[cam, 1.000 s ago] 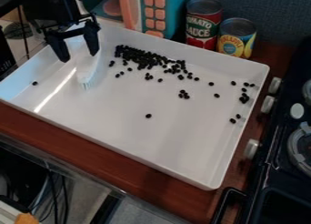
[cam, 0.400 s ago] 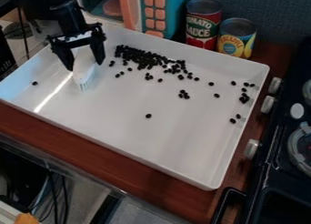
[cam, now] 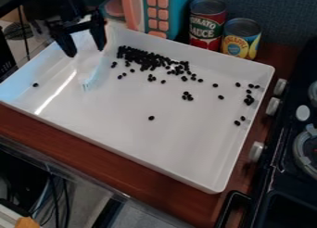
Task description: Sweep into pile
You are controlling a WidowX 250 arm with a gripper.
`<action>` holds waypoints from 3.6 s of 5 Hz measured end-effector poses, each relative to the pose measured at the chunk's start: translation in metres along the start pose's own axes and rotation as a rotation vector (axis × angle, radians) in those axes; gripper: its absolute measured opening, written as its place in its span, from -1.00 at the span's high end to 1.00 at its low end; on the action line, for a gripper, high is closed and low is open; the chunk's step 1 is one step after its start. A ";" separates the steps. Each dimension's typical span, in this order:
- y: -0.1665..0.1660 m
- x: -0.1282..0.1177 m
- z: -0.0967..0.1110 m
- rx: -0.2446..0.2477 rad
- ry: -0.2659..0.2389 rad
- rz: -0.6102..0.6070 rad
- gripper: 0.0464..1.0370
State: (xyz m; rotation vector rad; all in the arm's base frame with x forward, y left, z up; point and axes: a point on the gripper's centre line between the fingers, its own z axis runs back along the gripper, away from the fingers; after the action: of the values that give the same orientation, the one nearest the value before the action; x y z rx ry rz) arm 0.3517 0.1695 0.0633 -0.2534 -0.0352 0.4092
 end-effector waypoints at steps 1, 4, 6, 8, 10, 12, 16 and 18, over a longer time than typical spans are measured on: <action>-0.001 -0.008 0.021 0.075 -0.116 0.004 -0.93; -0.008 -0.015 0.009 0.354 -0.260 -0.097 -0.93; -0.008 -0.015 0.009 0.354 -0.260 -0.097 -0.93; -0.008 -0.015 0.009 0.354 -0.260 -0.097 -0.93; -0.009 -0.016 0.009 0.353 -0.257 -0.095 -0.93; -0.005 -0.004 0.013 0.337 -0.204 -0.042 -0.93; 0.008 0.006 -0.008 0.322 -0.180 0.043 -0.93; 0.009 0.007 -0.020 0.307 -0.171 0.086 -0.93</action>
State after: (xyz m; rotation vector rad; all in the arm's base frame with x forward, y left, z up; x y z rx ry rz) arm 0.3568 0.1757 0.0412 0.0833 -0.1281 0.5149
